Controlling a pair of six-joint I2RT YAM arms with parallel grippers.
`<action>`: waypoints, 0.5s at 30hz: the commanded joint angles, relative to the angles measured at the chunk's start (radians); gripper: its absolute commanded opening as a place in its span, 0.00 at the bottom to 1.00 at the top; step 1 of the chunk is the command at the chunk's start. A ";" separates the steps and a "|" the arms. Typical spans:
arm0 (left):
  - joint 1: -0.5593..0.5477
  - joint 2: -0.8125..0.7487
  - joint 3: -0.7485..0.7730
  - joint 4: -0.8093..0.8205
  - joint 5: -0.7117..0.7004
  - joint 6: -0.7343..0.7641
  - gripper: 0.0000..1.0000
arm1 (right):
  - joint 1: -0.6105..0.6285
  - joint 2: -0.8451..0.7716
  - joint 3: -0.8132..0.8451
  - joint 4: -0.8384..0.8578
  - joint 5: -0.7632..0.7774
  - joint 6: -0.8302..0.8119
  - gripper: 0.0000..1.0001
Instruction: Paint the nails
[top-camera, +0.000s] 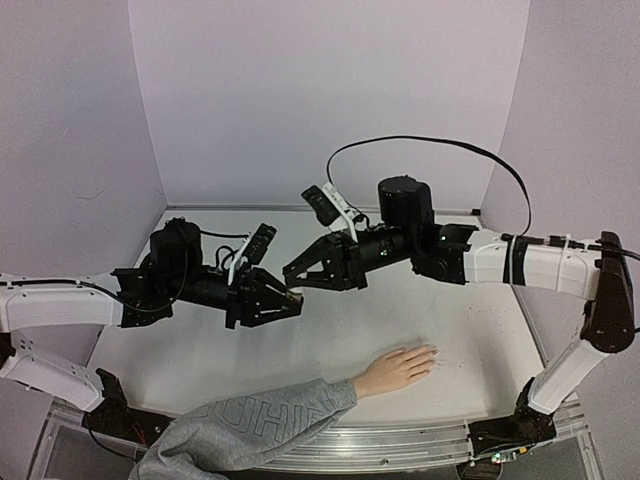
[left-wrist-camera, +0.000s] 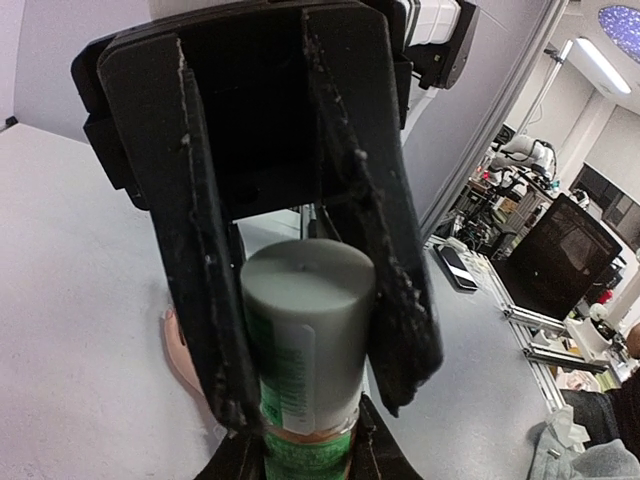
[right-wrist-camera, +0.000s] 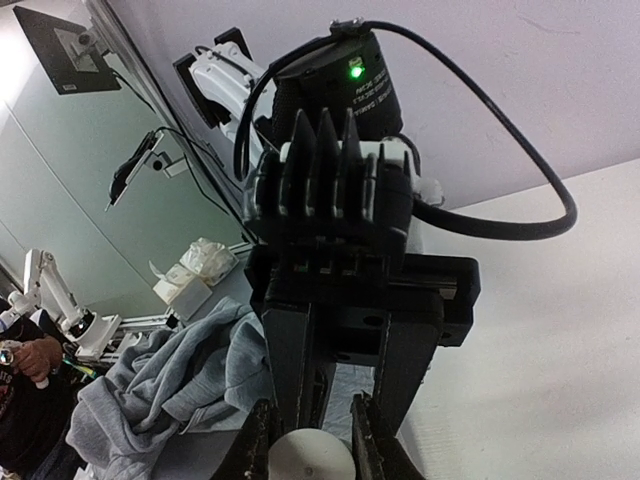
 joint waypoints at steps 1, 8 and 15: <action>0.003 -0.103 -0.025 0.125 -0.159 0.041 0.00 | 0.038 -0.018 -0.048 0.131 0.043 0.068 0.00; 0.001 -0.178 -0.077 0.204 -0.455 0.137 0.00 | 0.075 -0.022 -0.104 0.157 0.369 0.179 0.00; -0.002 -0.078 -0.069 0.347 -0.765 0.263 0.00 | 0.303 0.103 0.097 -0.207 1.260 0.482 0.00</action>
